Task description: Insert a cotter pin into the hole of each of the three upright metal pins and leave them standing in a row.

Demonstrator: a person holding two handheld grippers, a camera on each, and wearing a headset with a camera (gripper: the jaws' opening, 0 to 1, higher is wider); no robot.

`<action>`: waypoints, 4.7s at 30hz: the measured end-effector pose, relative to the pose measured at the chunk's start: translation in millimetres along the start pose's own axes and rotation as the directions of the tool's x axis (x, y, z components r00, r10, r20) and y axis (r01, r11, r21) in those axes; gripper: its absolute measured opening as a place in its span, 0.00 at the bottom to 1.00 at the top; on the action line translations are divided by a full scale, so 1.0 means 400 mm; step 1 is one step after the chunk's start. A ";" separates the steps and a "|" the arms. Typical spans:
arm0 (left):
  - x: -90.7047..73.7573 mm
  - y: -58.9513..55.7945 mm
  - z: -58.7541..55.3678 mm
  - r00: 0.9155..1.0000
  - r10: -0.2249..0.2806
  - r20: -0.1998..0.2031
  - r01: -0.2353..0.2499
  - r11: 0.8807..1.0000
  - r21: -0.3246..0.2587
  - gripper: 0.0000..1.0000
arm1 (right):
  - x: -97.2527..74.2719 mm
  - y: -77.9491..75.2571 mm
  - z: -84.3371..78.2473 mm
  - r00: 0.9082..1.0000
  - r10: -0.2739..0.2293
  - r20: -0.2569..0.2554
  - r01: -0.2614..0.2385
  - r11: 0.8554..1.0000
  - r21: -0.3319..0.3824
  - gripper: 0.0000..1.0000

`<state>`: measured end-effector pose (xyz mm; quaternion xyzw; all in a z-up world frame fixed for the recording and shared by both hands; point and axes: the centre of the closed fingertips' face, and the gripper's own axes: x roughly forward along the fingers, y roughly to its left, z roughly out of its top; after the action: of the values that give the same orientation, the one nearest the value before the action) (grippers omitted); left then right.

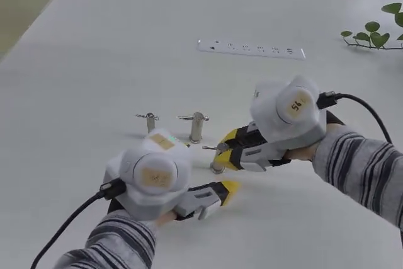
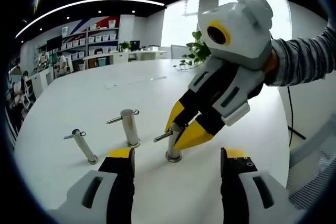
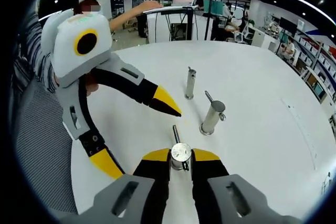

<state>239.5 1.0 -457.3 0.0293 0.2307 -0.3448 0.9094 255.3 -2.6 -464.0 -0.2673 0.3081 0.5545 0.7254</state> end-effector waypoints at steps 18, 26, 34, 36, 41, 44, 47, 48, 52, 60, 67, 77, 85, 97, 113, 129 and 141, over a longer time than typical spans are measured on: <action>-0.096 0.021 0.007 1.000 0.018 0.025 -0.019 0.999 0.031 0.81 | -0.005 -0.004 -0.002 1.000 0.026 0.013 -0.026 1.000 0.008 0.09; -0.131 0.060 0.011 0.998 0.053 0.036 -0.054 0.998 0.014 0.89 | -0.025 -0.036 -0.006 1.000 0.019 0.003 -0.019 1.000 0.004 0.09; -0.160 0.103 0.008 0.996 0.085 0.035 -0.086 0.996 0.015 0.99 | -0.039 -0.089 -0.011 1.000 0.005 -0.011 -0.005 1.000 0.009 0.09; -0.164 0.112 0.010 0.996 0.088 0.033 -0.089 0.996 0.016 0.99 | -0.042 -0.110 -0.013 1.000 -0.002 -0.015 0.003 1.000 0.006 0.09; -0.171 0.133 0.009 0.995 0.099 0.032 -0.099 0.995 0.008 0.99 | -0.046 -0.129 -0.014 1.000 -0.010 -0.019 0.010 1.000 0.016 0.09; -0.174 0.141 0.005 0.994 0.104 0.026 -0.104 0.995 0.006 0.99 | -0.046 -0.133 -0.019 1.000 -0.006 -0.026 0.007 1.000 0.018 0.09; -0.177 0.148 0.002 0.994 0.106 0.025 -0.106 0.994 0.003 0.99 | -0.044 -0.138 -0.026 0.999 -0.006 -0.036 0.007 1.000 0.015 0.09; -0.177 0.150 0.002 0.994 0.108 0.025 -0.108 0.994 0.003 0.99 | -0.043 -0.140 -0.028 0.999 -0.006 -0.039 0.006 1.000 0.014 0.09; -0.177 0.154 0.002 0.994 0.110 0.025 -0.110 0.994 -0.002 0.98 | -0.040 -0.146 -0.030 0.999 0.000 -0.039 0.001 1.000 0.017 0.09; -0.174 0.152 0.005 0.993 0.109 0.031 -0.109 0.994 -0.008 0.98 | -0.039 -0.154 -0.032 0.999 0.012 -0.030 -0.012 1.000 0.011 0.09; -0.174 0.153 -0.005 0.994 0.112 0.017 -0.112 0.994 -0.005 0.98 | -0.037 -0.152 -0.030 0.999 0.020 -0.025 -0.020 1.000 -0.017 0.09; -0.178 0.163 -0.009 0.993 0.118 0.010 -0.118 0.993 -0.024 0.98 | -0.029 -0.164 -0.037 0.999 -0.012 -0.040 0.010 0.999 -0.033 0.13; -0.183 0.173 -0.003 0.992 0.128 0.010 -0.127 0.991 -0.030 0.98 | -0.060 -0.168 -0.026 0.998 -0.067 -0.017 0.067 0.997 0.044 0.32; -0.195 0.197 0.026 0.985 0.165 0.038 -0.162 0.983 -0.083 0.97 | -0.116 -0.136 -0.019 0.980 -0.188 0.067 0.167 0.957 0.235 0.53; -0.215 0.203 0.049 0.978 0.199 0.068 -0.190 0.973 -0.130 0.95 | -0.170 -0.074 -0.010 0.924 -0.344 0.169 0.231 0.852 0.471 0.60; -0.224 0.186 0.041 0.978 0.199 0.061 -0.192 0.976 -0.098 0.99 | -0.171 -0.014 -0.022 0.881 -0.421 0.214 0.248 0.798 0.549 0.73; -0.233 0.185 0.021 0.977 0.212 0.037 -0.207 0.974 -0.094 0.99 | -0.170 0.010 -0.028 0.869 -0.444 0.218 0.252 0.776 0.578 0.83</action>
<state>229.1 112.6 -416.5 0.0044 0.2202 -0.2368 0.9463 236.5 -53.3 -421.2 -0.0084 0.2626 0.3387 0.9035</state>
